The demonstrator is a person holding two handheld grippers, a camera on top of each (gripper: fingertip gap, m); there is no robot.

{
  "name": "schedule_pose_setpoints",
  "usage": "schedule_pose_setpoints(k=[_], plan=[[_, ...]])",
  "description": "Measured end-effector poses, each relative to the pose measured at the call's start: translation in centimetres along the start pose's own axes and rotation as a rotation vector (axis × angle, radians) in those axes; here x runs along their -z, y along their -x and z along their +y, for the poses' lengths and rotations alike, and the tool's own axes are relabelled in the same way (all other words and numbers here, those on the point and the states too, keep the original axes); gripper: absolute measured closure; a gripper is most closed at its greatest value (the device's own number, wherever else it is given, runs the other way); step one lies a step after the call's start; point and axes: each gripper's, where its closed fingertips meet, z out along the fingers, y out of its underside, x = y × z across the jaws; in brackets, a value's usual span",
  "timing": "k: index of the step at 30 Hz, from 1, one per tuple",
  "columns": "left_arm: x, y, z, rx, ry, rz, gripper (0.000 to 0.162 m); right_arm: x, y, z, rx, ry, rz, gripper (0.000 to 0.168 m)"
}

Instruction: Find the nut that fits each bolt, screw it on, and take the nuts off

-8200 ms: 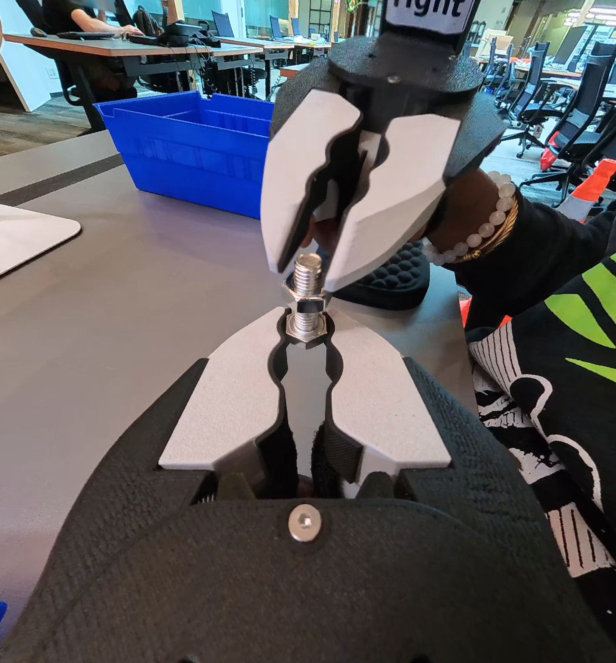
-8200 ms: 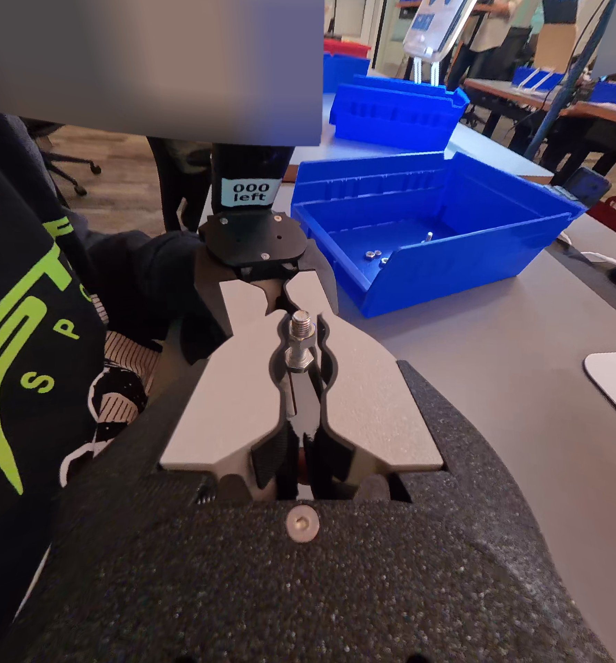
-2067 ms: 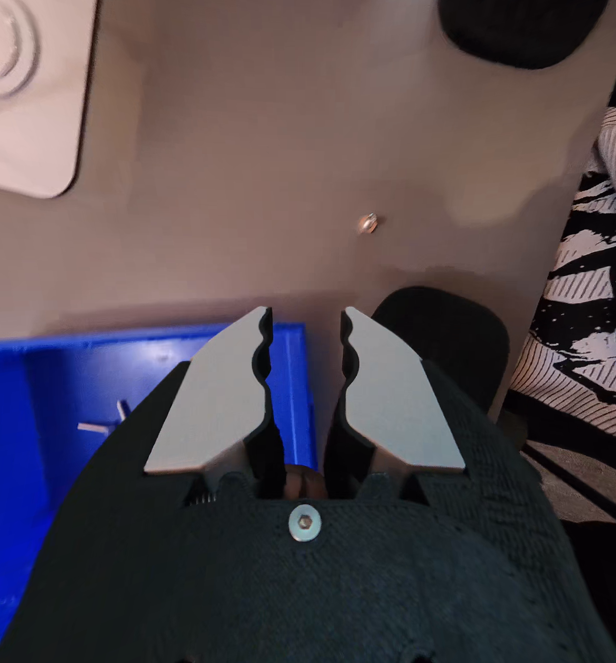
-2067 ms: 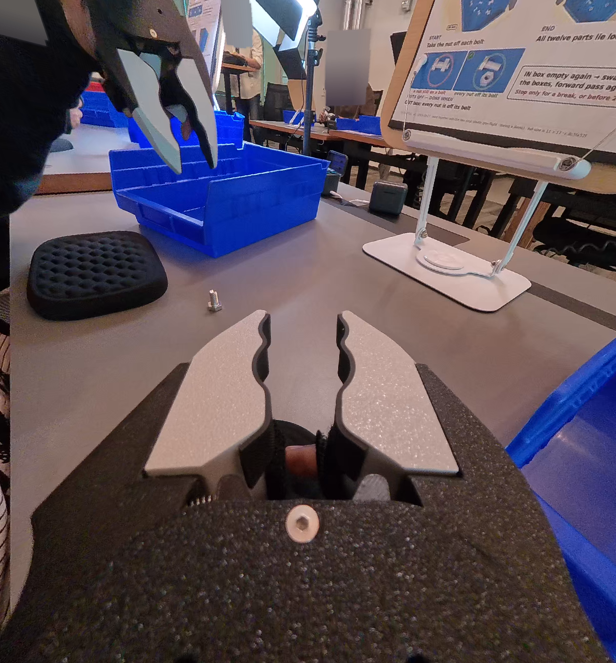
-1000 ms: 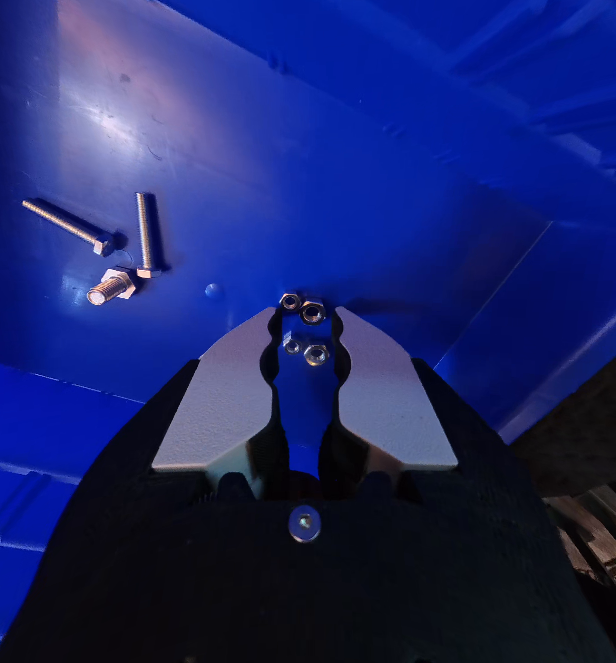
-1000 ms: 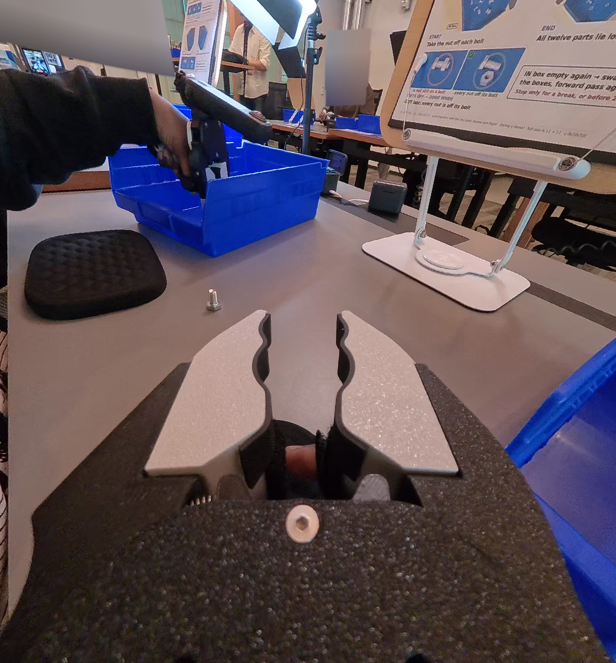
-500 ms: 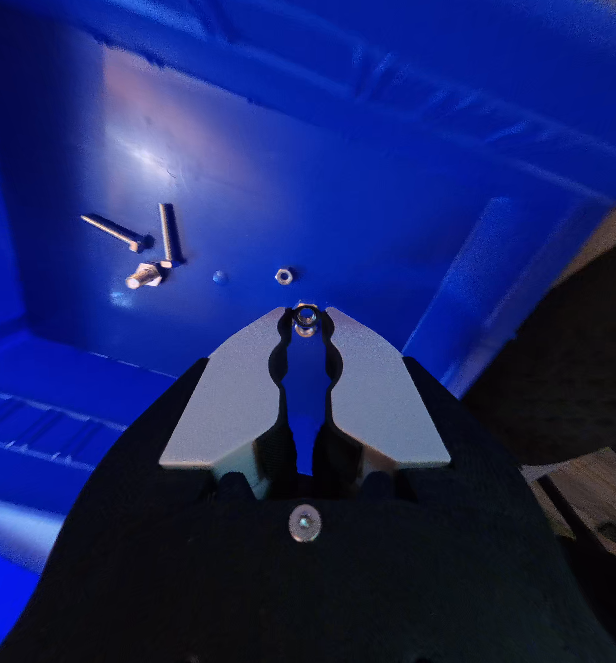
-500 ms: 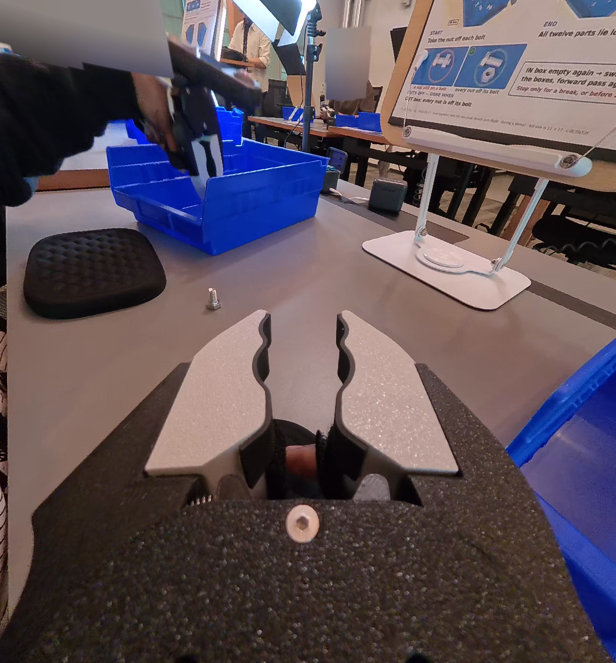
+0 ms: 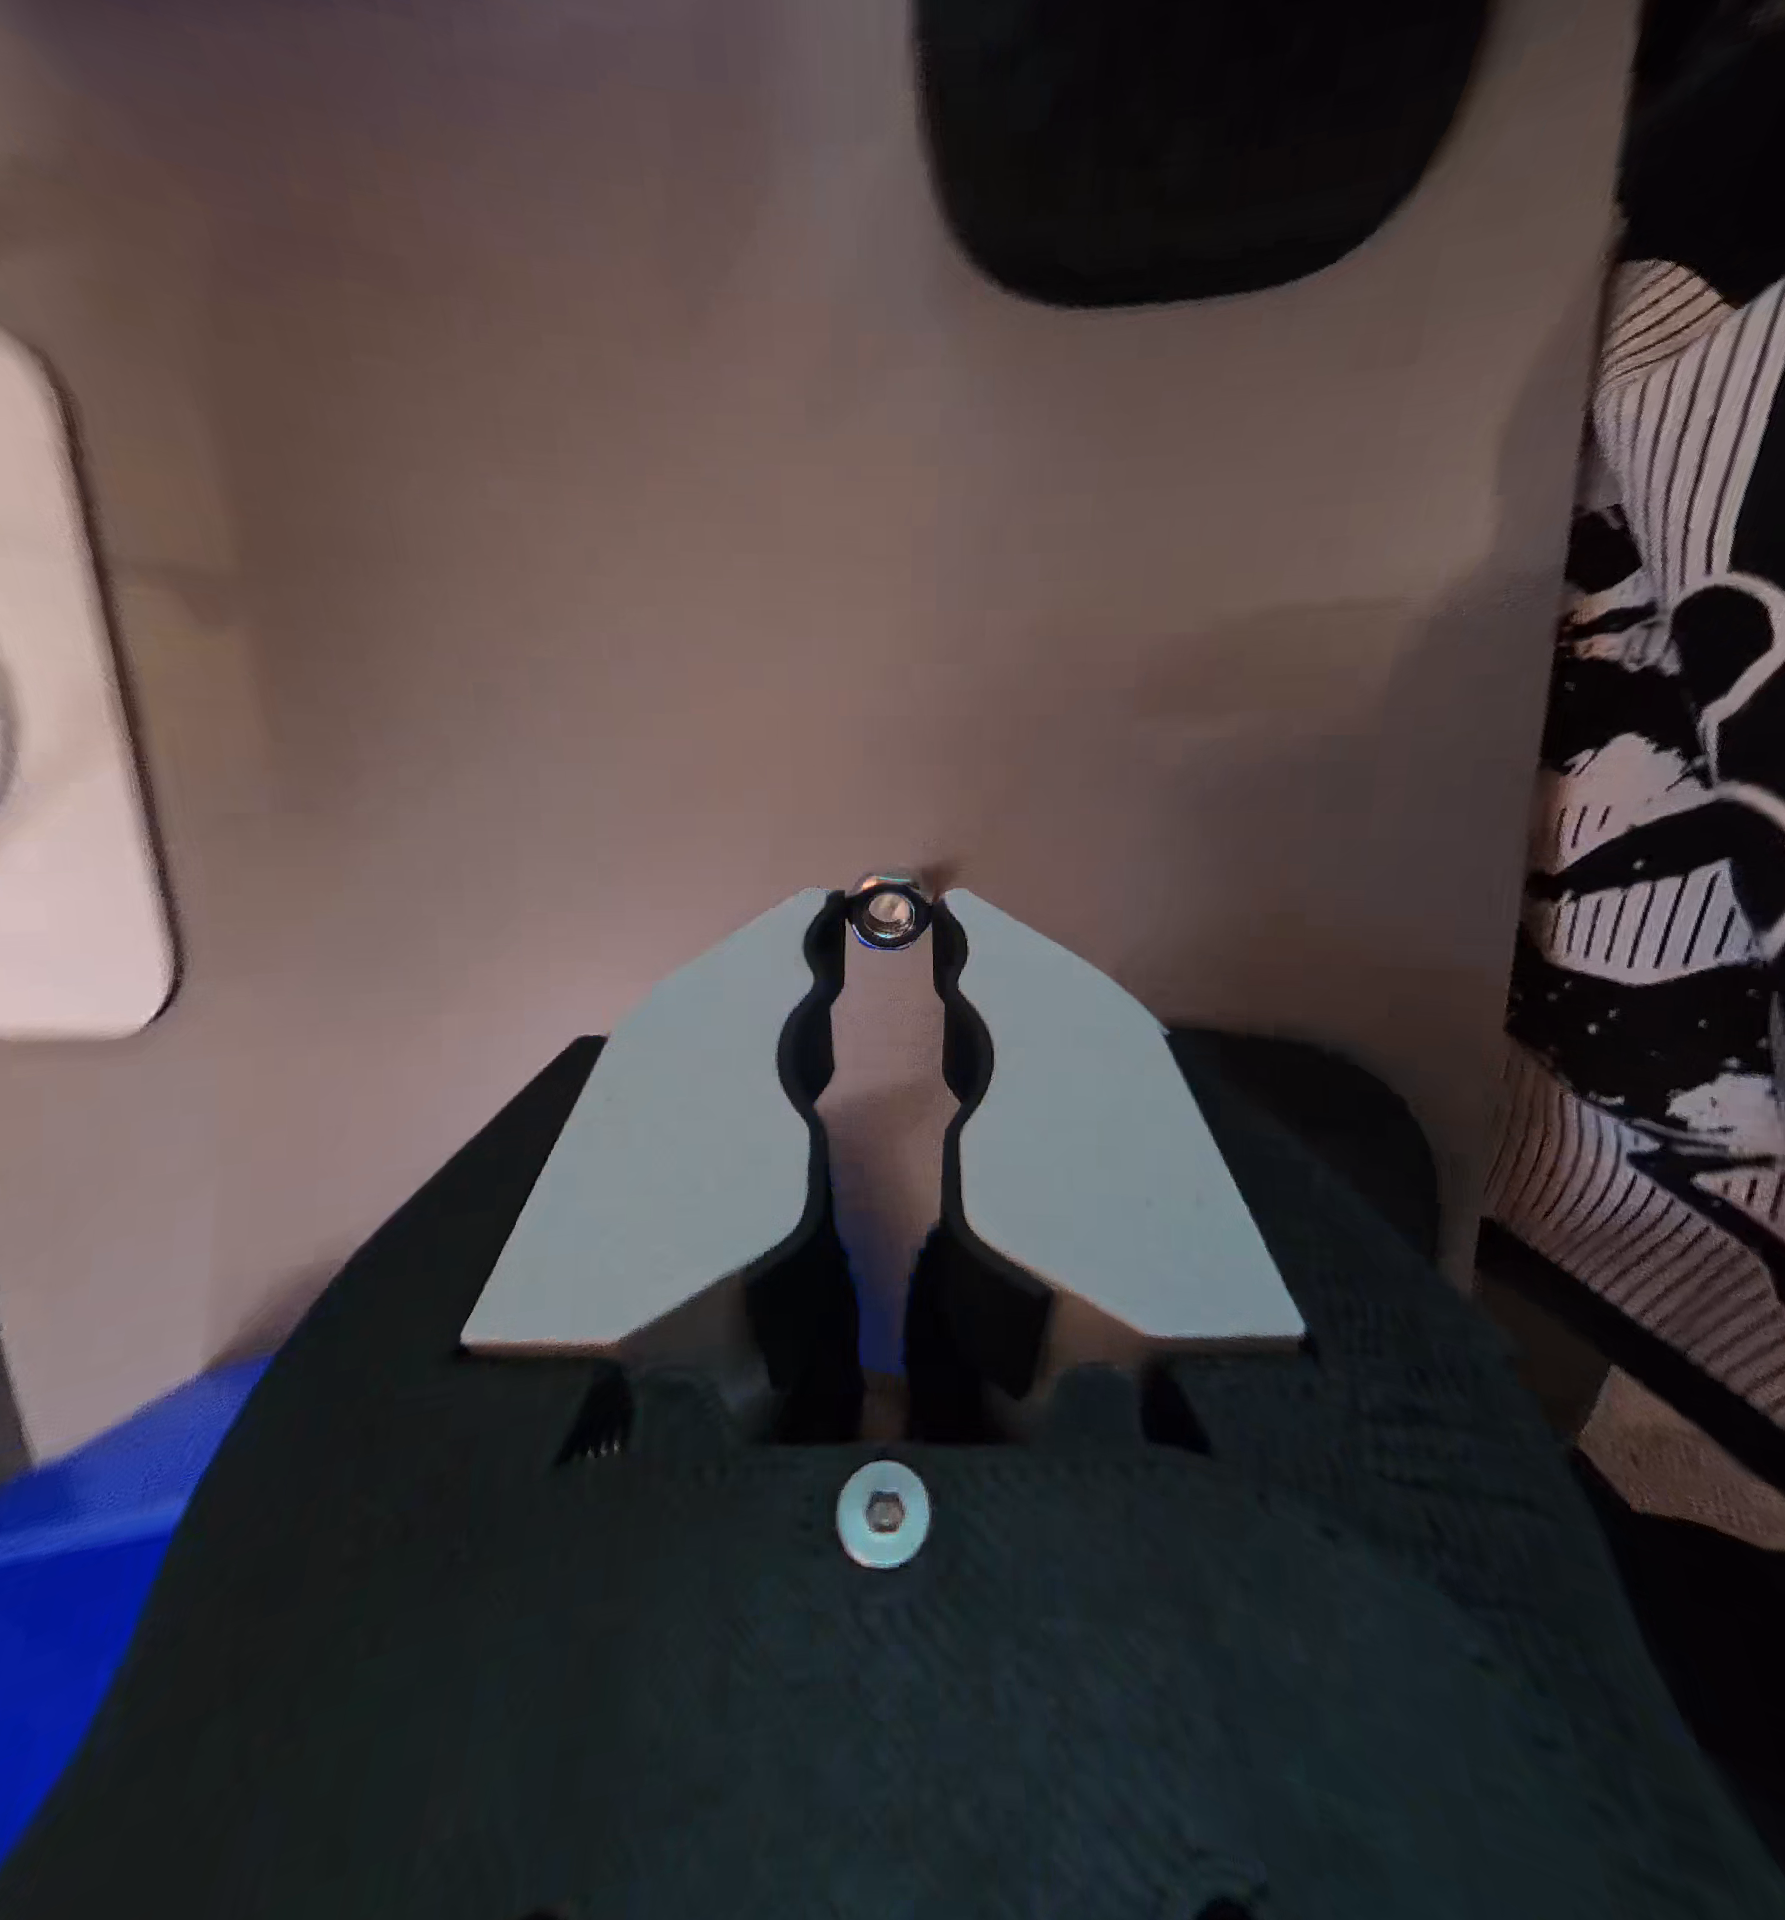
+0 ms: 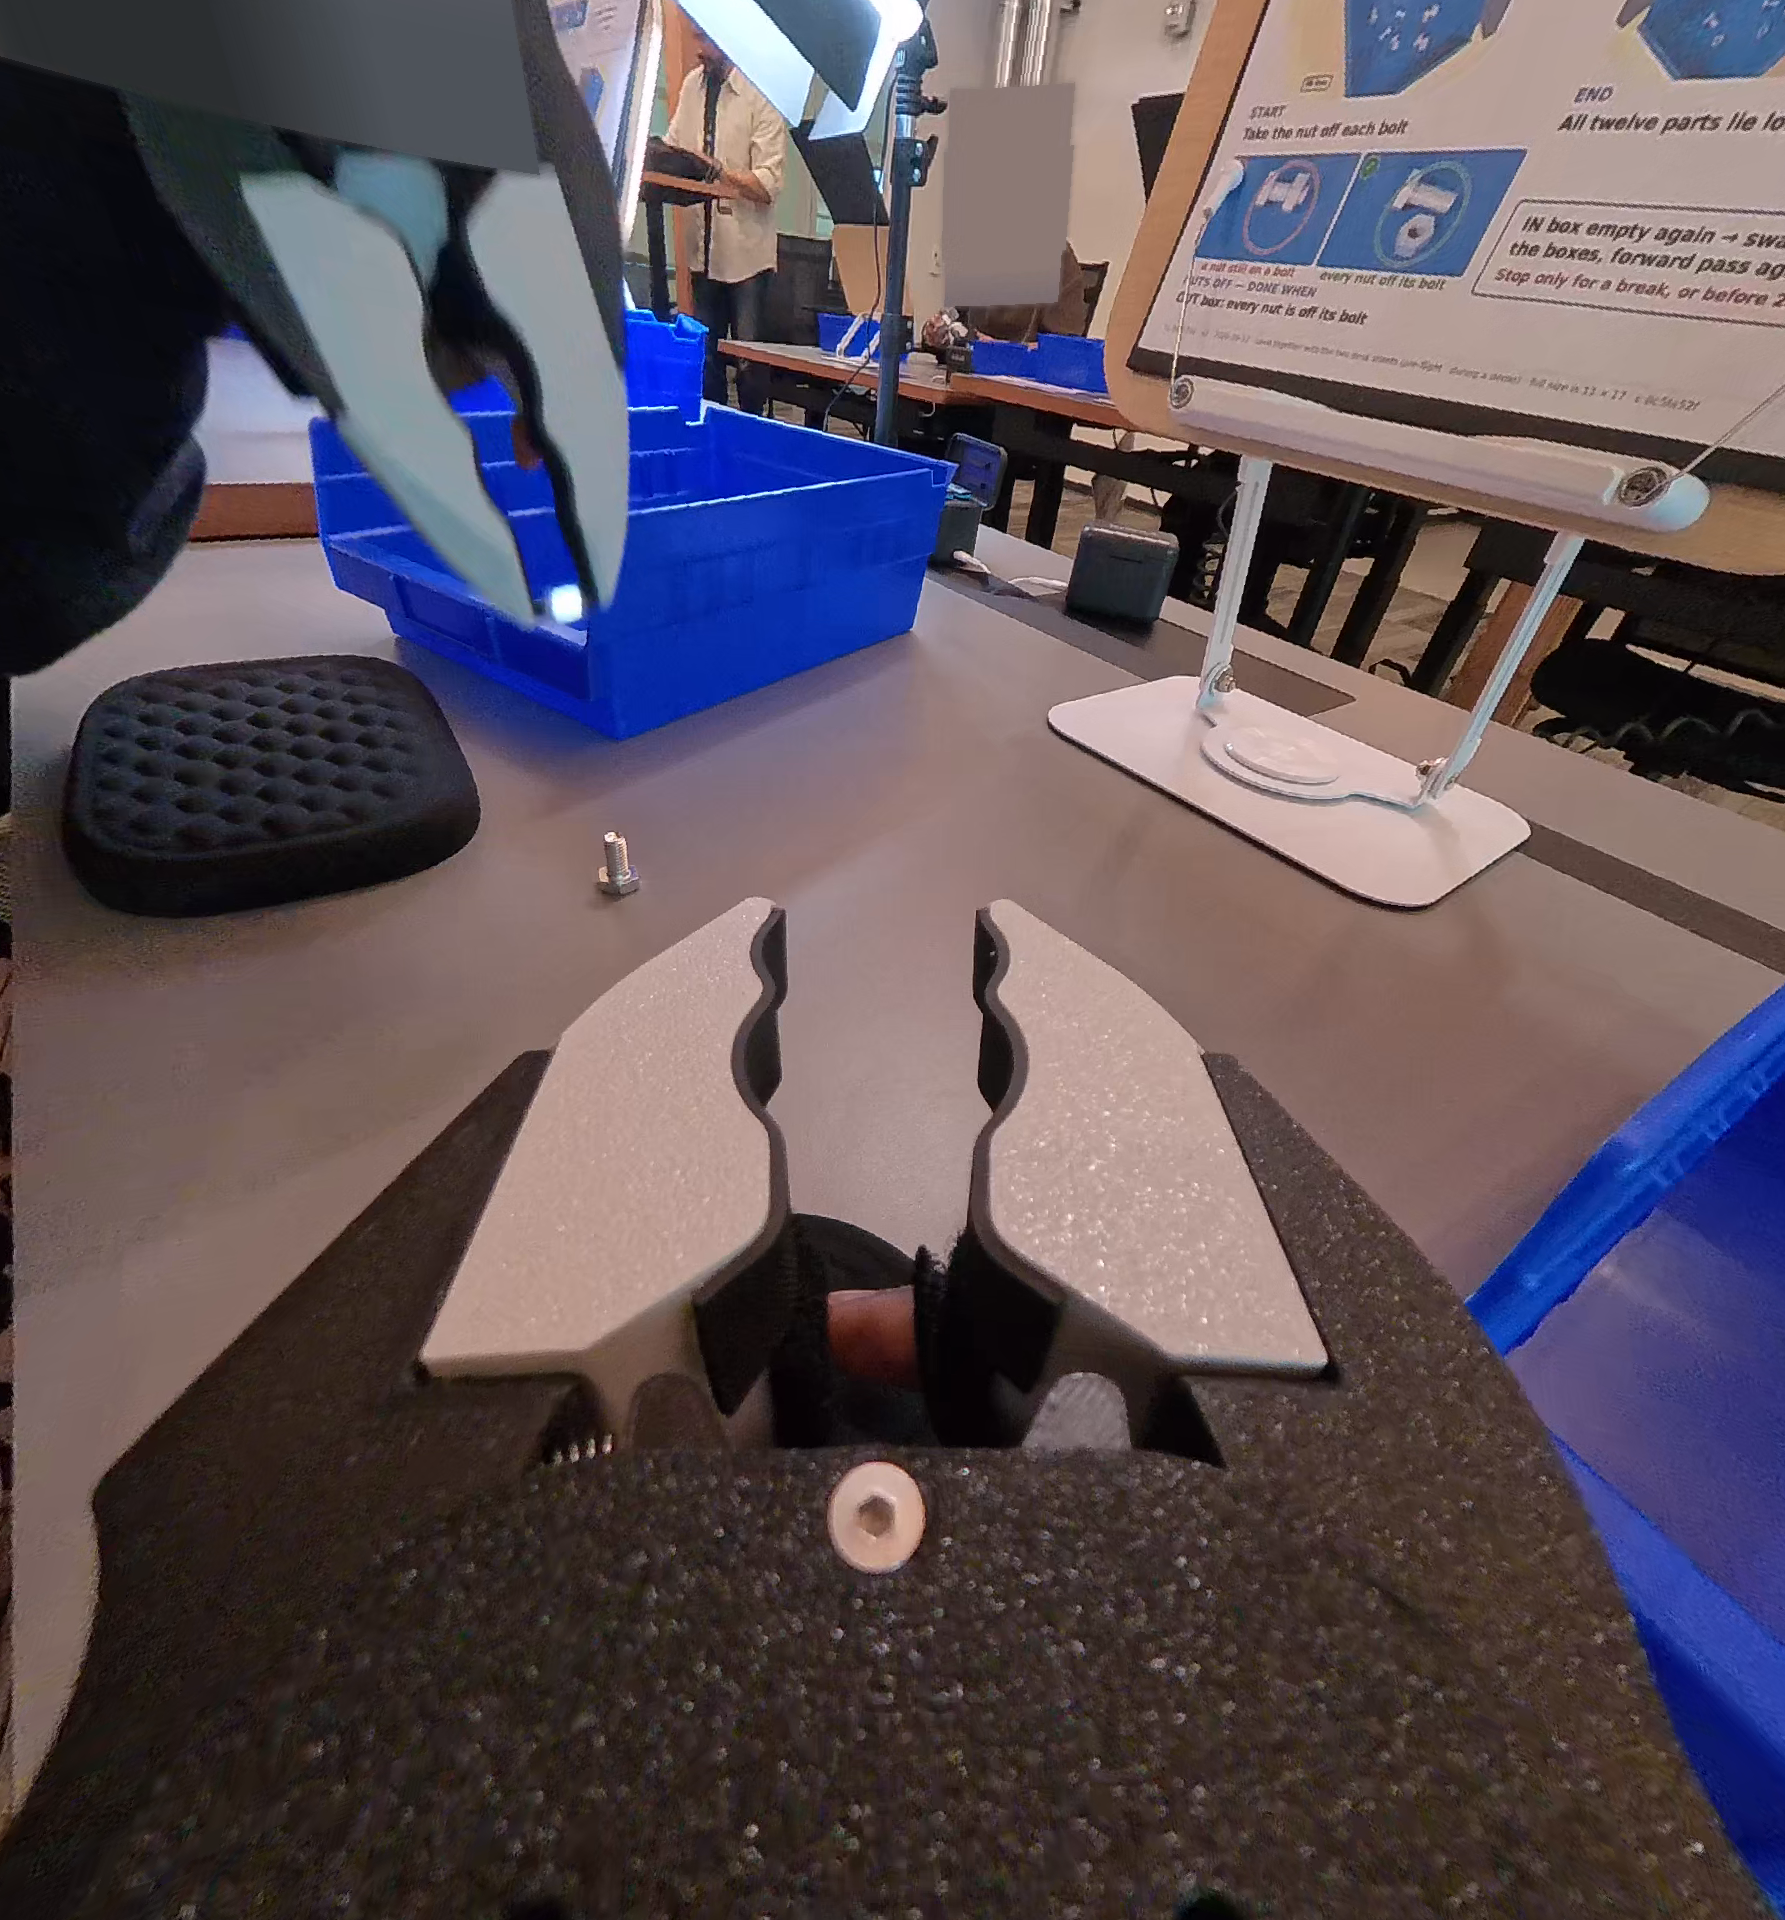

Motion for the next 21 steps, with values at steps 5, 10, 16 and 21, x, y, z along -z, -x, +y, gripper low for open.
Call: schedule_pose_setpoints(k=[5,10,16,21], plan=[[-6.4,-1.9,-1.2,-0.042,0.115,0.099,0.146,0.2,0.0,-0.3,-0.009,-0.023,-0.003,0.134],[-8.9,-1.9,-0.8,-0.034,0.176,0.114,0.146,0.3,-0.1,-0.4,-0.014,-0.035,-0.005,0.134],[-9.9,-2.2,-0.7,-0.038,0.195,0.126,0.146,0.3,-0.1,-0.4,-0.016,-0.035,-0.006,0.134],[-10.3,-2.2,-0.6,-0.028,0.197,0.126,0.145,0.2,-0.1,-0.4,-0.017,-0.033,-0.007,0.134]])
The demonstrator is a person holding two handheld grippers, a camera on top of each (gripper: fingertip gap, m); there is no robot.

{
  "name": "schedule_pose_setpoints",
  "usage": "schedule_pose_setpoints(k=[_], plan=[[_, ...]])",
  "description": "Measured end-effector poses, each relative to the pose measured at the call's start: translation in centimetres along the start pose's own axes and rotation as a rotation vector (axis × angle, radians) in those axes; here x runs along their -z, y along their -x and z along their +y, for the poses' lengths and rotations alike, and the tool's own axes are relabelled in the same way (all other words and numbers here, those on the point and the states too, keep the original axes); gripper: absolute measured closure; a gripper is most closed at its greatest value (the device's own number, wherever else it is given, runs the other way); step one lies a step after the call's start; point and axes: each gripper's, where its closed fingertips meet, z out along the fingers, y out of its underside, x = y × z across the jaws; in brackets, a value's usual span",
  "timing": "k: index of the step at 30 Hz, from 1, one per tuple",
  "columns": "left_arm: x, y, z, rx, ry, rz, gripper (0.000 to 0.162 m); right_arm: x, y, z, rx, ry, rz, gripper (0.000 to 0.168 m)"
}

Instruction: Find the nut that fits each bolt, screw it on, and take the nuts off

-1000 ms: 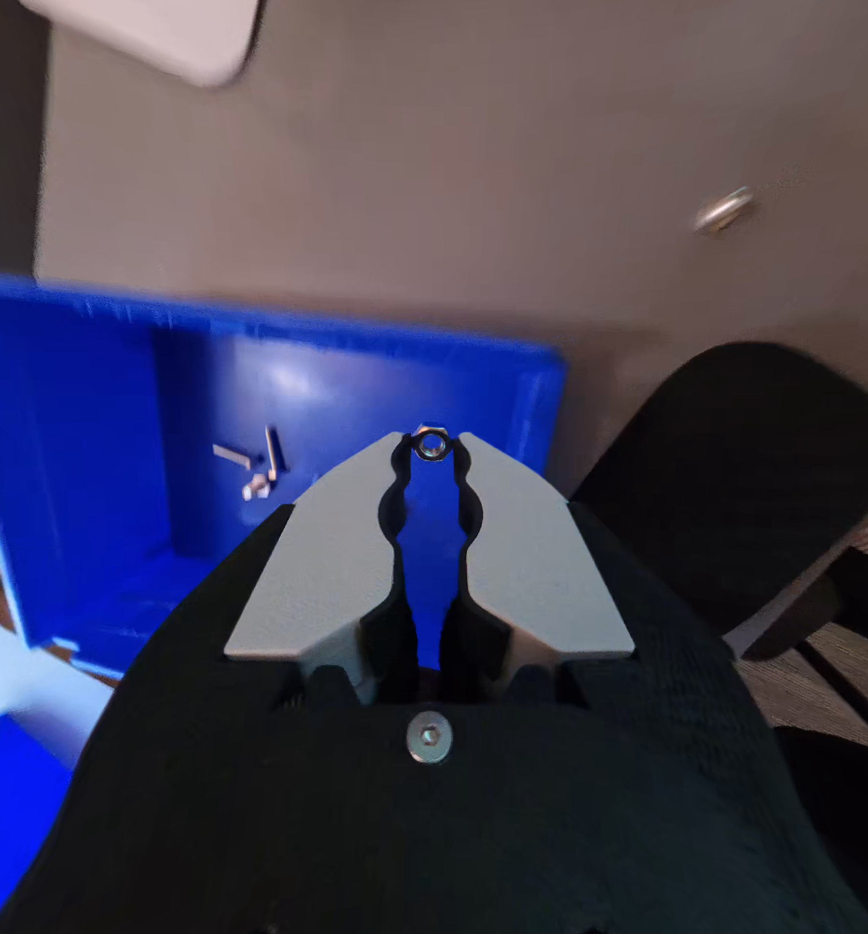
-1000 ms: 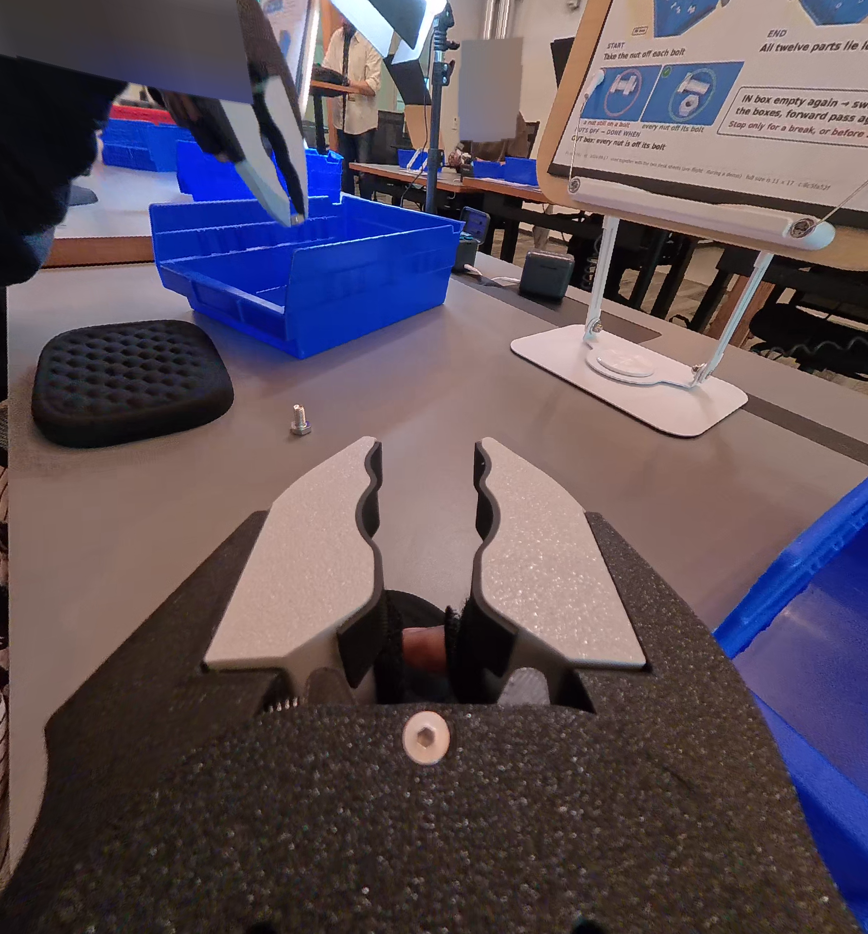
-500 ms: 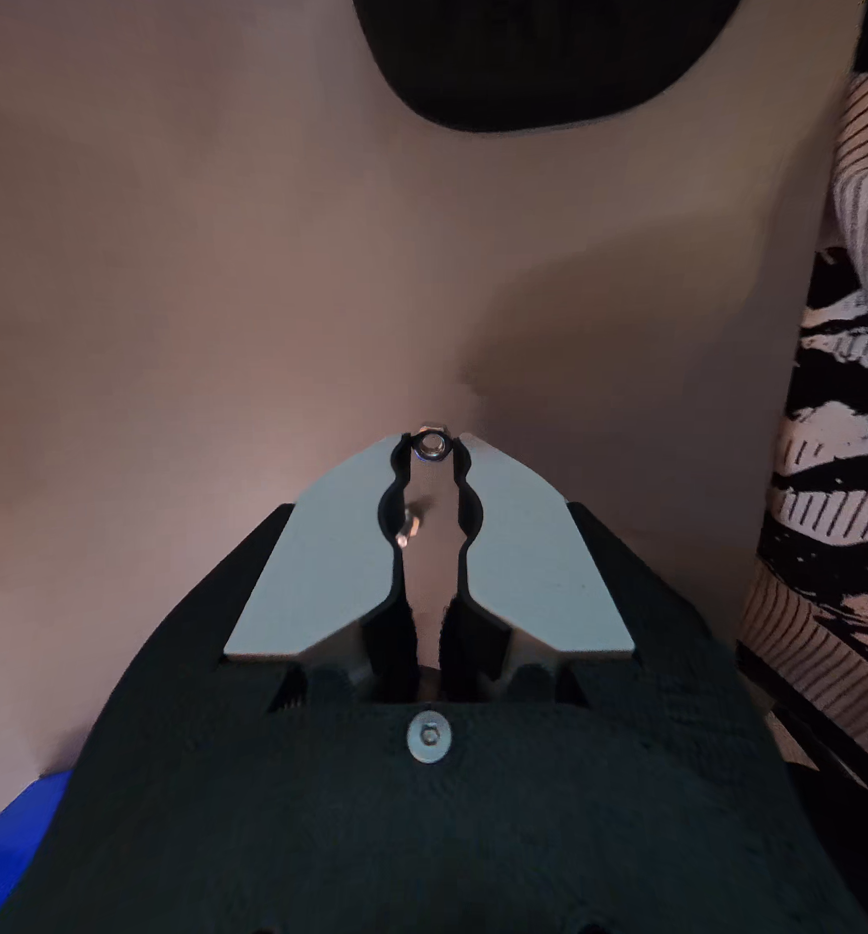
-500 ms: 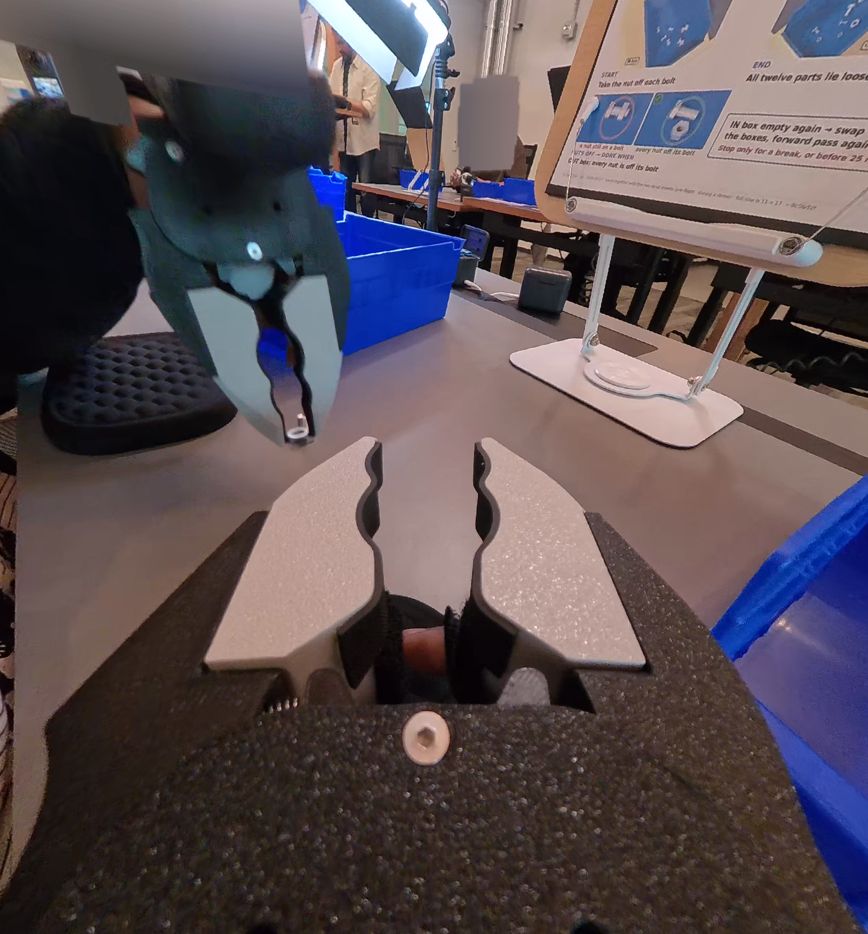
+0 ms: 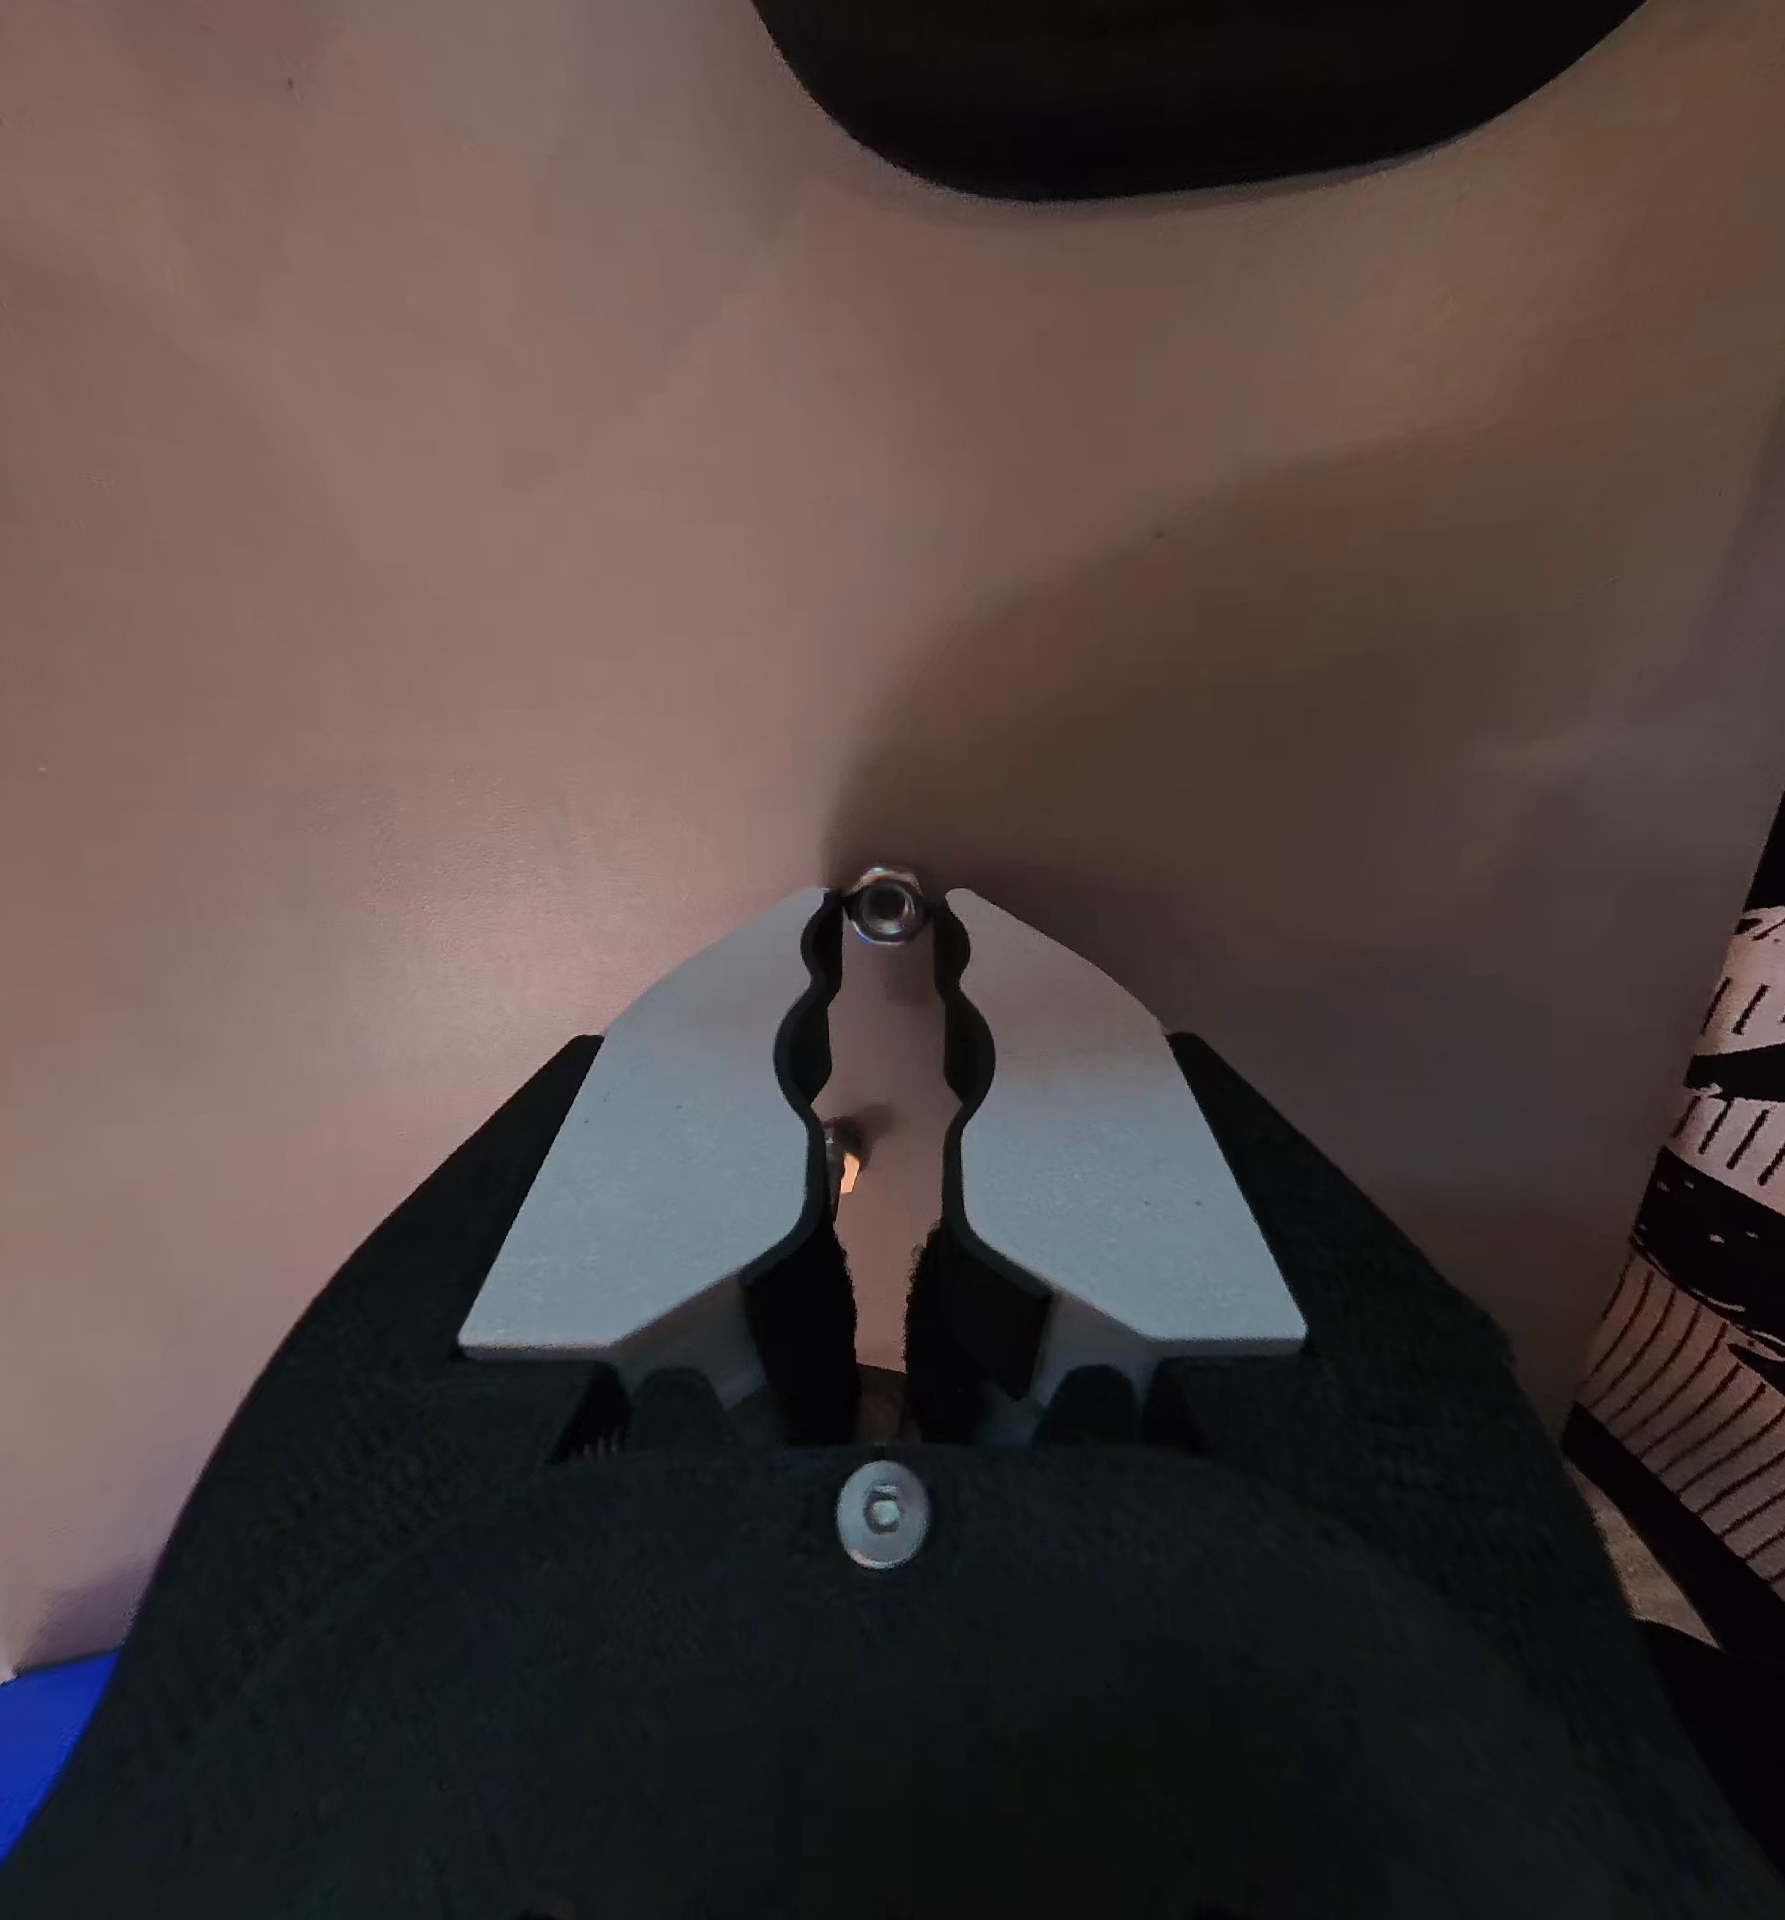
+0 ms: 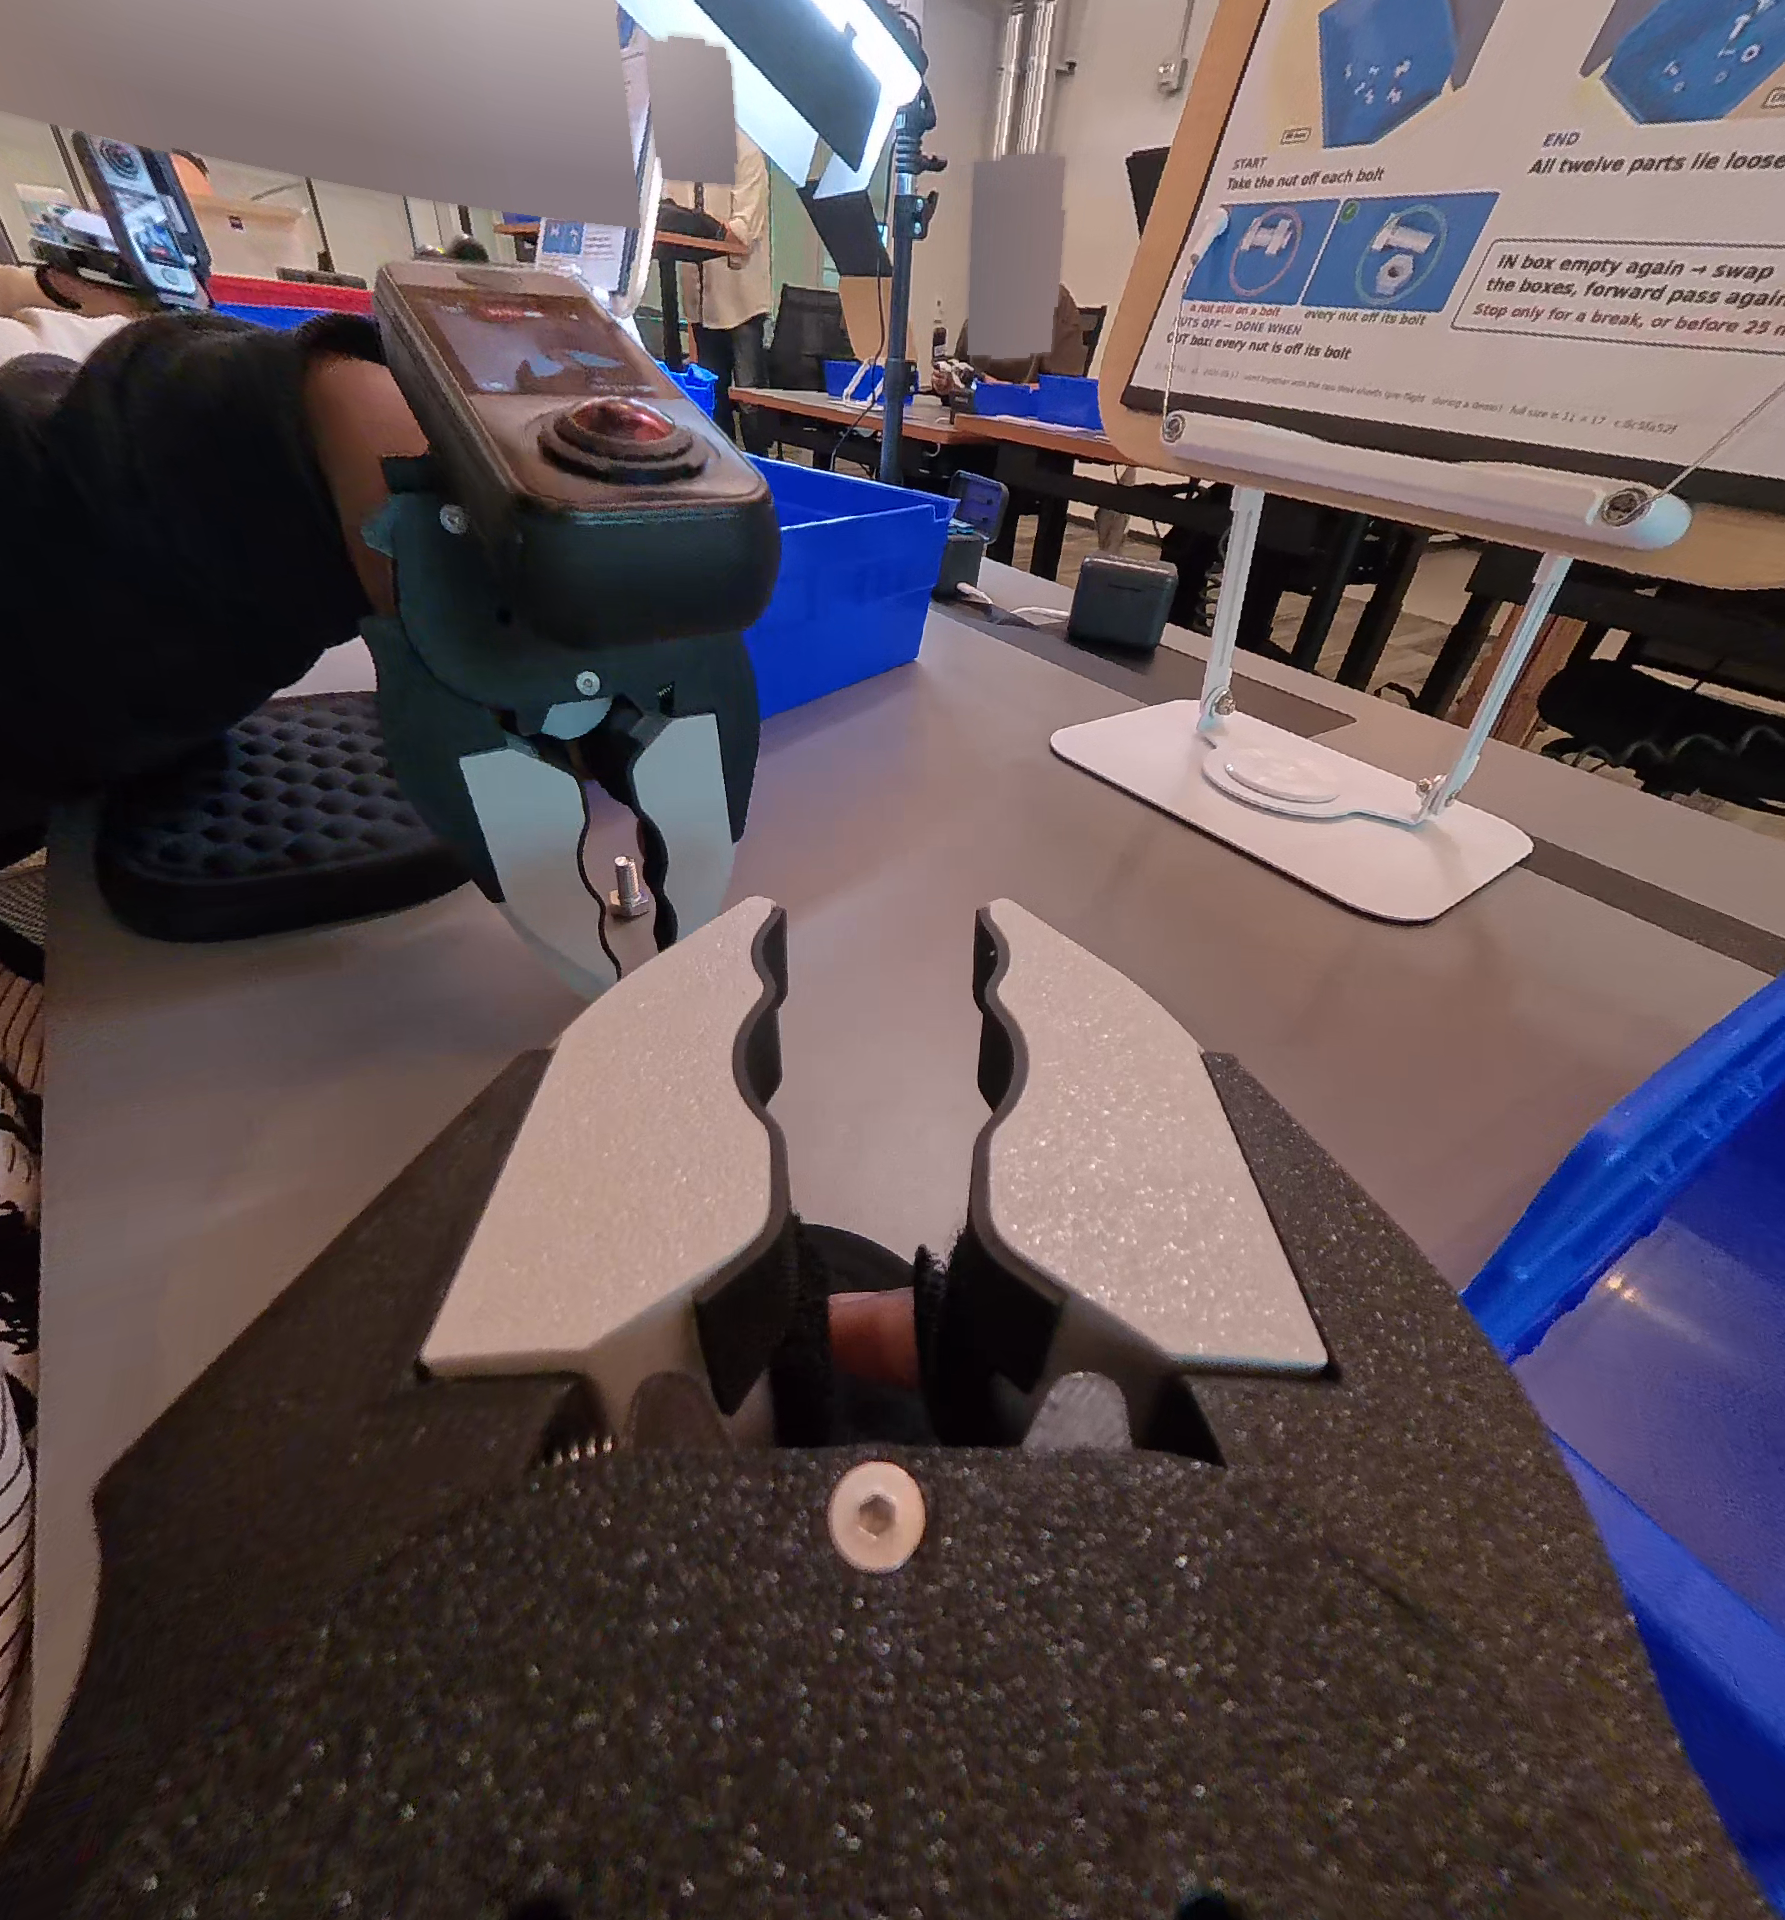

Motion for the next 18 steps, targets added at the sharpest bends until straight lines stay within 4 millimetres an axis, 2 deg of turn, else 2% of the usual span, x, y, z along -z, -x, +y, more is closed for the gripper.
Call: schedule_pose_setpoints(k=[4,7,11,13,15,18], plan=[[0.6,0.2,-0.2,0.037,-0.055,-0.013,0.141,-0.1,0.0,0.1,-0.001,0.008,-0.002,0.134],[2.4,1.1,-0.7,0.105,-0.196,-0.090,0.139,-0.2,0.1,0.2,-0.002,0.021,-0.009,0.133],[7.8,1.8,-2.3,0.239,-0.664,-0.187,0.139,-0.8,0.4,0.7,-0.003,0.076,-0.033,0.131],[10.9,0.8,-2.4,0.246,-0.947,-0.180,0.135,-1.3,0.7,1.1,0.004,0.122,-0.056,0.129],[13.3,-0.4,-1.7,0.245,-1.207,-0.166,0.128,-2.0,1.2,1.2,0.010,0.156,-0.082,0.126],[14.6,-1.6,0.3,0.260,-1.429,-0.190,0.111,-3.9,2.7,0.7,-0.001,0.189,-0.150,0.127]])
